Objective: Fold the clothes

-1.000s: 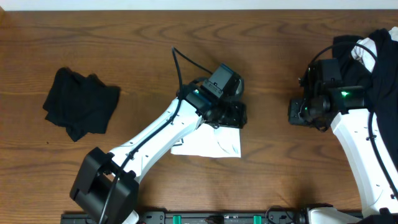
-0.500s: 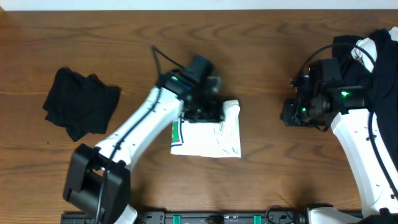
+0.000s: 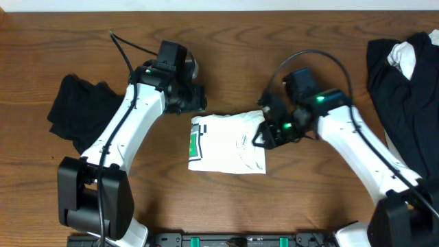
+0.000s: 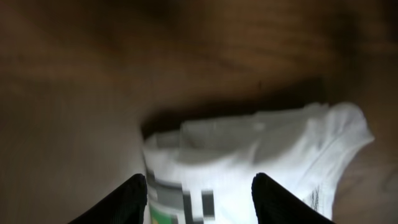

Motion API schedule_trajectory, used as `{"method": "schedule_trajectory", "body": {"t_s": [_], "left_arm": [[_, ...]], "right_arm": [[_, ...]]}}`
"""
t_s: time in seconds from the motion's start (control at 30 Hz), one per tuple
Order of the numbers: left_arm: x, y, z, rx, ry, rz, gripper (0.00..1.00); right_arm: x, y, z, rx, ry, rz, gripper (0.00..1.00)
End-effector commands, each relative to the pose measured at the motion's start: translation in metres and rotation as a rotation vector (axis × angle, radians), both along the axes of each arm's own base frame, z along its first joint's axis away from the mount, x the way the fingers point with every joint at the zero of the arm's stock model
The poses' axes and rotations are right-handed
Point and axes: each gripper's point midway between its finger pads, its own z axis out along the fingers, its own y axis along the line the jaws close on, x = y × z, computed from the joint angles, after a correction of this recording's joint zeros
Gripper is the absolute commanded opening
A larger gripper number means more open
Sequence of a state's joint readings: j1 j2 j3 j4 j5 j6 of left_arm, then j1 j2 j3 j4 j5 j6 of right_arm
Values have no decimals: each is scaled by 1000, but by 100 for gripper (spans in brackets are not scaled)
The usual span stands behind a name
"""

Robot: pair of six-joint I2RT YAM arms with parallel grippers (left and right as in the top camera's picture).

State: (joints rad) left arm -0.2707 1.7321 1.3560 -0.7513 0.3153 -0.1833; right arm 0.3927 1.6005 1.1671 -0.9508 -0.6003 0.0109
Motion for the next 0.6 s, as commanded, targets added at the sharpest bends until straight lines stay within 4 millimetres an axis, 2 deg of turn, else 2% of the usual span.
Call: {"method": "schedule_trajectory", "body": {"t_s": [0.0,0.1,0.23,0.4,0.57], "left_arm": [[18,1,1,37,-90,-86,56],[28,-2,-6,33,-111,-88,57],[29,-7,-30,26,-58,-98,56],[21,-13,-65,5,44,-115,56],[-3,-7,-95,37,187,-118,56]], "right_arm": [[-23,38,8,136,63,98,34],[-28,53,-3,104,69,112,35],[-28,53,-30,-58,79,45,35],[-31,50,-57,-168,103,33,35],[-23,29,-89,-329,124,-50,34]]}}
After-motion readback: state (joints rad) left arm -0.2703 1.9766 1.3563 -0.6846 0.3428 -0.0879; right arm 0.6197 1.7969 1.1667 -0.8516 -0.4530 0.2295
